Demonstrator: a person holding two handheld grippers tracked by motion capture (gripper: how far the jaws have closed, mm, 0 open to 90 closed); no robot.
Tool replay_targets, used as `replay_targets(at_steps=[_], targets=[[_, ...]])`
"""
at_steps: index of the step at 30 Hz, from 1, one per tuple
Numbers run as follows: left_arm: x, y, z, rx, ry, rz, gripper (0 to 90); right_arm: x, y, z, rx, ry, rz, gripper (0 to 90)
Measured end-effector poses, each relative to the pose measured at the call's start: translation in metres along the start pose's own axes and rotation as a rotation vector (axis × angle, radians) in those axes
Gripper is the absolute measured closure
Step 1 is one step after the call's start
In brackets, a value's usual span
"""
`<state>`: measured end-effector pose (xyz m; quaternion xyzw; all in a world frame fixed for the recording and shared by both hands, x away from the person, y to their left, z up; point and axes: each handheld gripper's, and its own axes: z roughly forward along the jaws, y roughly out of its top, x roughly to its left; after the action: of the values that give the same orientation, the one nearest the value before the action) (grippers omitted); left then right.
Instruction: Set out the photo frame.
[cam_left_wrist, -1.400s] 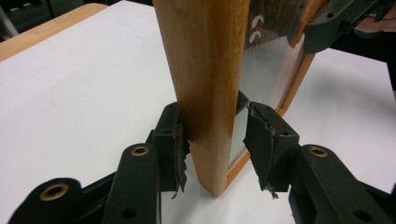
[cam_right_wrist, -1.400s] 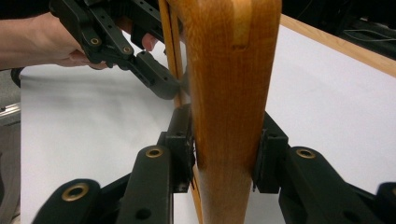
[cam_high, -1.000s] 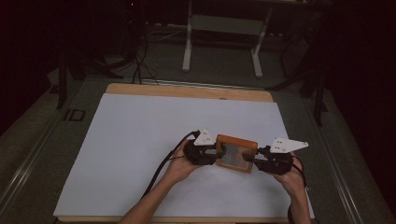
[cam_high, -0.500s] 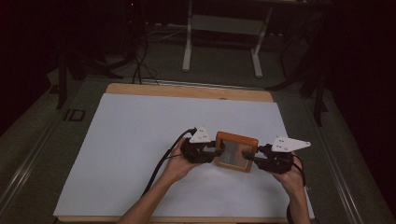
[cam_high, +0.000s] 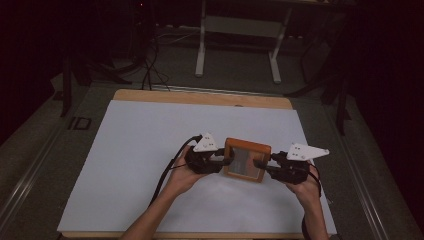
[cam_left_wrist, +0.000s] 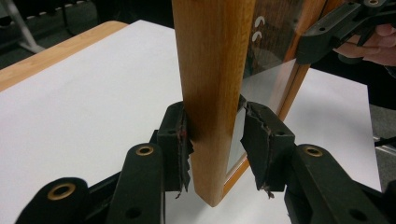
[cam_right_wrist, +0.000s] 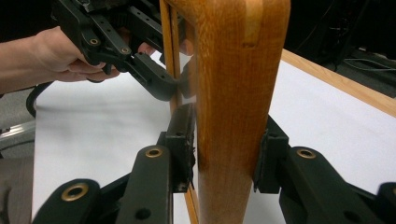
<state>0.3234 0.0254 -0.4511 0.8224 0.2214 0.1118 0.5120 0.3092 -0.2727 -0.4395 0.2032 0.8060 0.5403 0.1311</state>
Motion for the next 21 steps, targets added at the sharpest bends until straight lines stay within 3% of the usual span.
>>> replay_targets(at_steps=[21], targets=[[0.008, -0.012, -0.031, 0.044, 0.056, -0.024, 61.4, 0.013, 0.011, 0.035, 0.008, 0.031, 0.030, 63.5]])
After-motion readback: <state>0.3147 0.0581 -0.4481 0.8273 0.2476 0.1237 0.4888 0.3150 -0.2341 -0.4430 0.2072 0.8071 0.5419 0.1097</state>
